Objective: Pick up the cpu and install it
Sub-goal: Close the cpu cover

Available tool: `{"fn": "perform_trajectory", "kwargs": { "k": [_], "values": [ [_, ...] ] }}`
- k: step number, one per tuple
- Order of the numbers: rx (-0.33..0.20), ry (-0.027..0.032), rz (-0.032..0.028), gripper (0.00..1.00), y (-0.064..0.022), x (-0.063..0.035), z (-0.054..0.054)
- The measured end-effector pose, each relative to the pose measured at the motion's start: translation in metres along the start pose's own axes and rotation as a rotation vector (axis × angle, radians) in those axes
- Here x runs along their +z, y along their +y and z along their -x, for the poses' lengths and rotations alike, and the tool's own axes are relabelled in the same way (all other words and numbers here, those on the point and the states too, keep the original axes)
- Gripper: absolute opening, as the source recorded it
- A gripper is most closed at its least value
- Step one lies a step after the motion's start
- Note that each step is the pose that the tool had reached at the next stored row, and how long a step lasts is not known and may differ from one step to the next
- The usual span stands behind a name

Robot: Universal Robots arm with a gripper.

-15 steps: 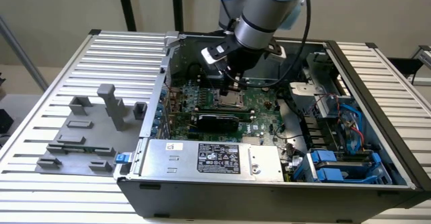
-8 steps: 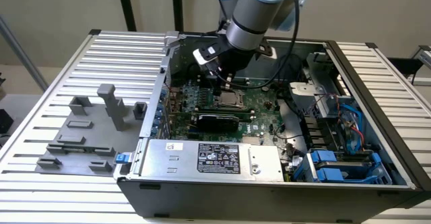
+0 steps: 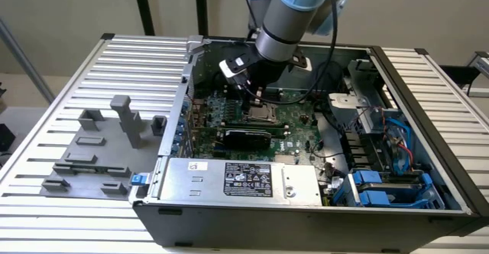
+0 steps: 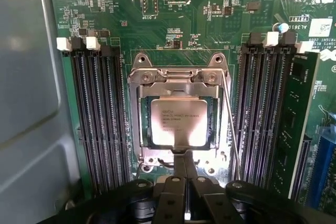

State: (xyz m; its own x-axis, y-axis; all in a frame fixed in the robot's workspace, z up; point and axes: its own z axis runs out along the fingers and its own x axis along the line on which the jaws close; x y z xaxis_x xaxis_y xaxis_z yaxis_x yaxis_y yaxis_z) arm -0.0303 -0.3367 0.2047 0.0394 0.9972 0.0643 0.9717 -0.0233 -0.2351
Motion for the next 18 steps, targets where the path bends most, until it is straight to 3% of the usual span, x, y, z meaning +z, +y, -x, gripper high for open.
{"fn": "perform_trajectory", "kwargs": {
  "k": [7,12,18],
  "values": [
    [0.000,-0.0002,-0.0002,0.11,0.0007,0.0031,0.000],
    [0.000,-0.0001,-0.0023,0.11,-0.0021,-0.0062,0.001],
    [0.000,-0.0001,-0.0022,0.11,-0.0179,-0.0043,0.004]
  ]
}}
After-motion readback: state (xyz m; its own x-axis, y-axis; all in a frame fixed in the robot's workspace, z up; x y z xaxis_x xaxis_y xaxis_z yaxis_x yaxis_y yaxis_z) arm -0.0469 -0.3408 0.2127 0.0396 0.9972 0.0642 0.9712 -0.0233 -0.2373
